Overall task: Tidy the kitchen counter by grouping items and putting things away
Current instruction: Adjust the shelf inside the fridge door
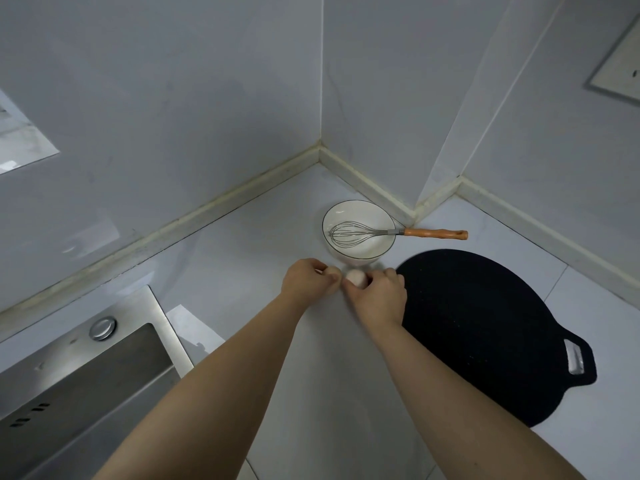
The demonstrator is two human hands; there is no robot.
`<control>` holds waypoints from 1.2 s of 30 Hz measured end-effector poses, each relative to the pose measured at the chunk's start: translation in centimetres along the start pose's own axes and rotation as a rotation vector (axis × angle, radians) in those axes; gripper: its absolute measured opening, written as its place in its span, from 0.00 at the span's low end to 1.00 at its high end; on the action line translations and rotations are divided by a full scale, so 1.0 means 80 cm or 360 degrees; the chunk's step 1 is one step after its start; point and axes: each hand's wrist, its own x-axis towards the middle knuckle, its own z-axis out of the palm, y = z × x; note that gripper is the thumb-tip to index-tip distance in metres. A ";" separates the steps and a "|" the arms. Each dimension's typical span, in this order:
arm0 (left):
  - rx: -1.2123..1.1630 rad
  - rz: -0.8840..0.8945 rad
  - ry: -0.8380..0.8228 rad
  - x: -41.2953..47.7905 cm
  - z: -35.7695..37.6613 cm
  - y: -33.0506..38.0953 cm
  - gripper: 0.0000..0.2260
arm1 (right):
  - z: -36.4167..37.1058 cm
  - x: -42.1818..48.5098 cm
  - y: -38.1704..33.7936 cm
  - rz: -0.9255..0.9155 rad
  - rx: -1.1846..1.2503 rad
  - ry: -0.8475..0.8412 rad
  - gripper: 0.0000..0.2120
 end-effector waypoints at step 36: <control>0.0333 0.0297 0.0226 -0.039 0.000 0.016 0.14 | -0.046 -0.024 0.020 -0.0169 0.0184 -0.0074 0.22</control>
